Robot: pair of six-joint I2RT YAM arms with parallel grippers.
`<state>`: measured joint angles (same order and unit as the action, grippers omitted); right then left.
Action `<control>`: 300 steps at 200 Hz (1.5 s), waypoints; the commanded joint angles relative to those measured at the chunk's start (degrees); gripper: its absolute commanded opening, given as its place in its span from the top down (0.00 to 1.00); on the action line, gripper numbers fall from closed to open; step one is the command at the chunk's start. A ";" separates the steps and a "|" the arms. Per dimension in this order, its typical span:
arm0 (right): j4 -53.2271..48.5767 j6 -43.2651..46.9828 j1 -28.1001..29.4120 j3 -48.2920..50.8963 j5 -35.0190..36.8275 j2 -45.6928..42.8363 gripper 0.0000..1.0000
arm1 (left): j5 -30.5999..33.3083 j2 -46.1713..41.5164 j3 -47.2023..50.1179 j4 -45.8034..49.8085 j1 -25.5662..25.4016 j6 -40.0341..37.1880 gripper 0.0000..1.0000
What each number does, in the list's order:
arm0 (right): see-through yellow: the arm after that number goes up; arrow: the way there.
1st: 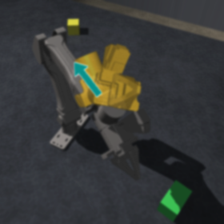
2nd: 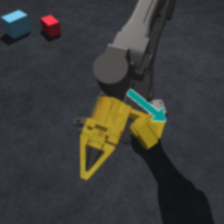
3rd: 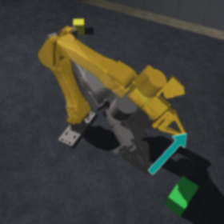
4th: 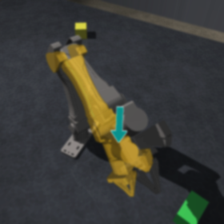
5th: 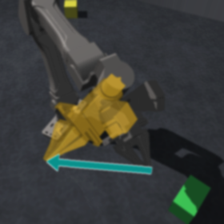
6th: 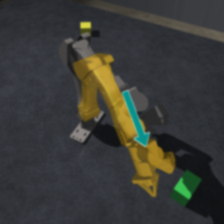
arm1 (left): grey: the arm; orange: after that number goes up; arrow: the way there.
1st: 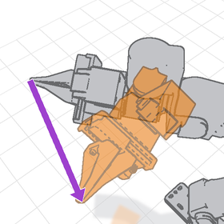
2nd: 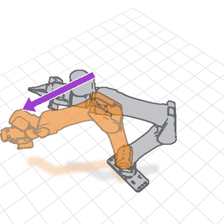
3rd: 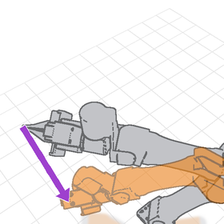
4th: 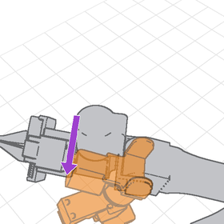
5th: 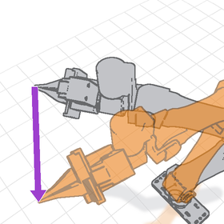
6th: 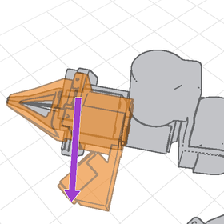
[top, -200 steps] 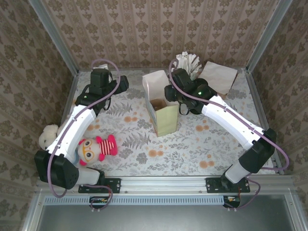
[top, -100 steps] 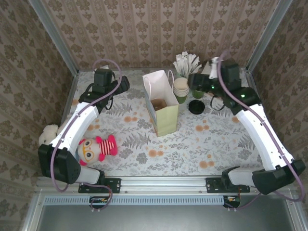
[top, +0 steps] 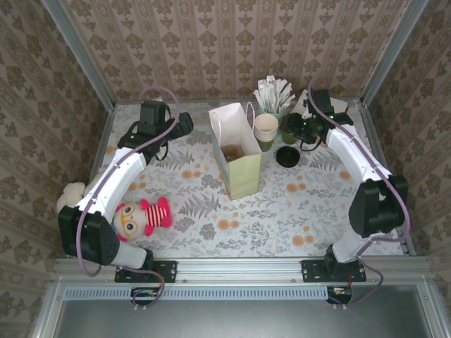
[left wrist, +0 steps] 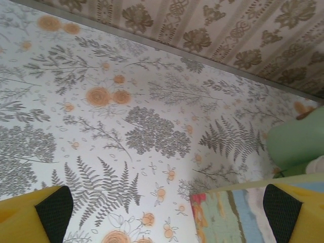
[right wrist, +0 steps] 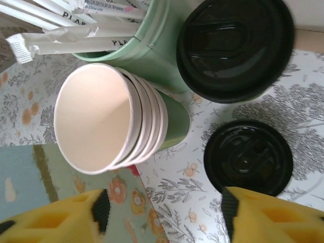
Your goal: Pack the takeout coffee
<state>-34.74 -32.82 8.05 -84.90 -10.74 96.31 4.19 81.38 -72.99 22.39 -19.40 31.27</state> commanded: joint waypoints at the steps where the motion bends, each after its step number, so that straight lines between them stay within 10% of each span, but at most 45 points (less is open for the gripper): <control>1: 0.93 -0.55 1.98 -5.55 3.17 4.46 0.46 | -4.98 -1.14 1.71 -4.14 -0.15 -2.06 0.00; 300: -6.72 12.27 7.47 -23.11 17.69 18.29 0.95 | -9.50 -13.00 5.93 -9.71 -6.00 -16.09 0.00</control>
<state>-39.57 -22.98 14.76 -105.41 3.57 115.79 -3.95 69.93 -68.01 14.66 -24.80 17.91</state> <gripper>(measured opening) 0.073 0.997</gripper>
